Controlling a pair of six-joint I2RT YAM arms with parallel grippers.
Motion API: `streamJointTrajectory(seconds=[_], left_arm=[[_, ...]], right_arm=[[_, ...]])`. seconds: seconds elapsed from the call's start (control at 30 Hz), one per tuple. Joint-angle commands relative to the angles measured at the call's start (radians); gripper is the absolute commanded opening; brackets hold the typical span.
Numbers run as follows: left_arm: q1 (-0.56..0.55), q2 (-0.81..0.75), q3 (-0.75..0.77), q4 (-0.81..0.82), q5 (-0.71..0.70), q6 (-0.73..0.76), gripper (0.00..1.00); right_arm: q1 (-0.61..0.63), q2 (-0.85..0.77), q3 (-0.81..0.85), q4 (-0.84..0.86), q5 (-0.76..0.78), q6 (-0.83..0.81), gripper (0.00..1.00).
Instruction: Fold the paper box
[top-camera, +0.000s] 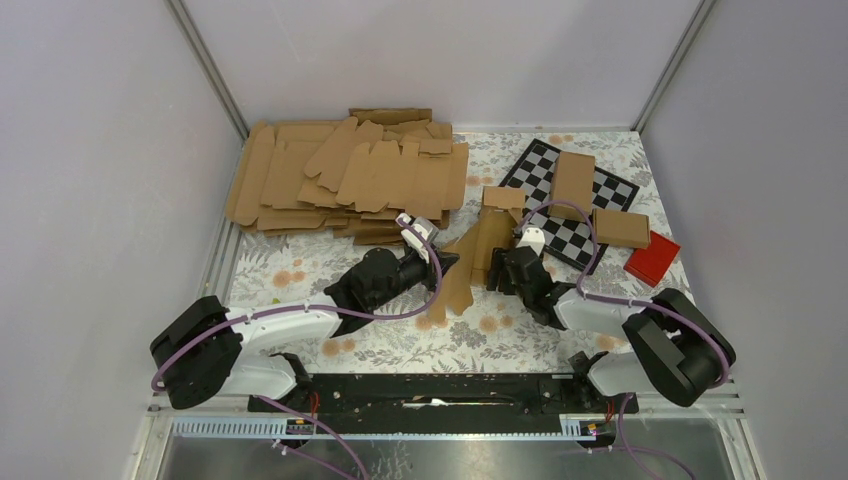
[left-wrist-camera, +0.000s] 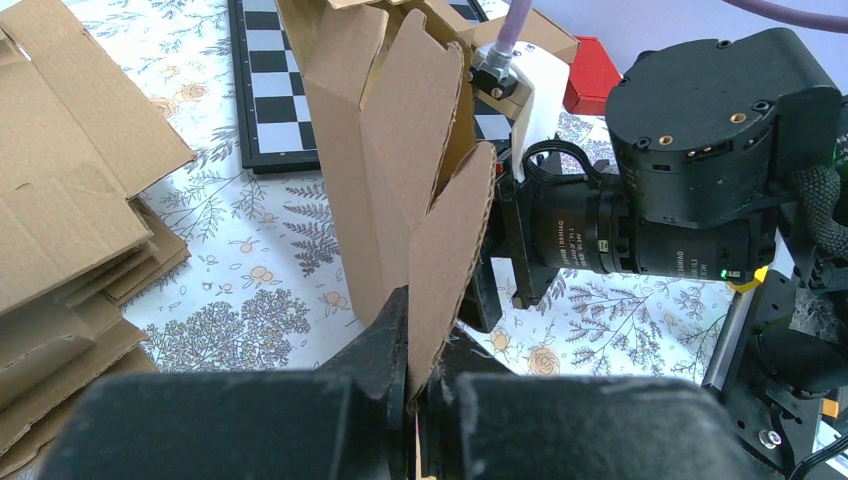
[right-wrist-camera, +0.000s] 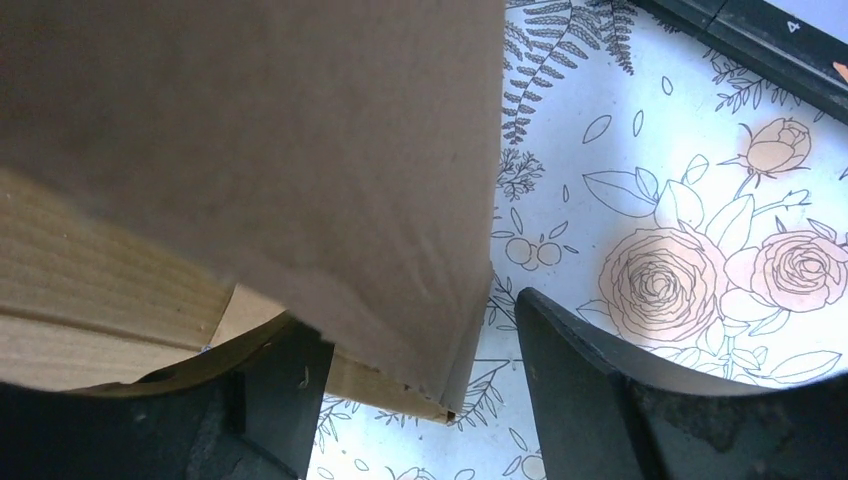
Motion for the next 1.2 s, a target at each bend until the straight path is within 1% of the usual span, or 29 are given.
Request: streamJointTrajectory(seconds=[0.0,0.13,0.23,0.33,0.5,0.63,0.77,0.9,1.0,1.13,1.17], left_arm=[[-0.006,-0.012,0.026,-0.049,0.026,0.014,0.0],[-0.007,-0.011,0.028,-0.049,0.025,0.012,0.0],[-0.006,-0.01,0.028,-0.048,0.026,0.01,0.0],[-0.007,-0.015,0.025,-0.048,0.026,0.008,0.0],[-0.008,-0.028,0.016,-0.047,-0.019,0.008,0.0],[-0.007,-0.036,0.014,-0.053,-0.051,0.004,0.0],[-0.007,-0.043,0.015,-0.056,-0.06,-0.002,0.0],[-0.006,-0.05,0.017,-0.058,-0.057,-0.012,0.0],[-0.006,-0.058,0.015,-0.062,-0.058,-0.02,0.0],[-0.007,-0.063,0.013,-0.064,-0.059,-0.031,0.0],[-0.007,-0.064,0.013,-0.067,-0.06,-0.032,0.0]], right_arm=[[-0.012,0.052,0.043,-0.084,0.042,0.044,0.75],[-0.022,0.116,0.102,-0.18,0.079,0.088,0.79],[-0.022,0.12,0.116,-0.19,0.097,0.128,0.78],[-0.022,0.098,0.124,-0.19,0.1,0.133,0.77],[-0.023,-0.013,0.11,-0.19,0.109,0.102,0.75],[-0.022,-0.136,0.082,-0.187,0.061,0.046,0.79],[-0.022,-0.247,0.047,-0.189,0.03,-0.004,0.78],[-0.023,-0.3,0.039,-0.234,0.027,-0.013,0.77],[-0.022,-0.316,0.026,-0.25,0.031,-0.005,0.81],[-0.023,-0.313,0.007,-0.249,0.048,0.017,0.94],[-0.022,-0.314,0.007,-0.25,0.048,0.022,0.95]])
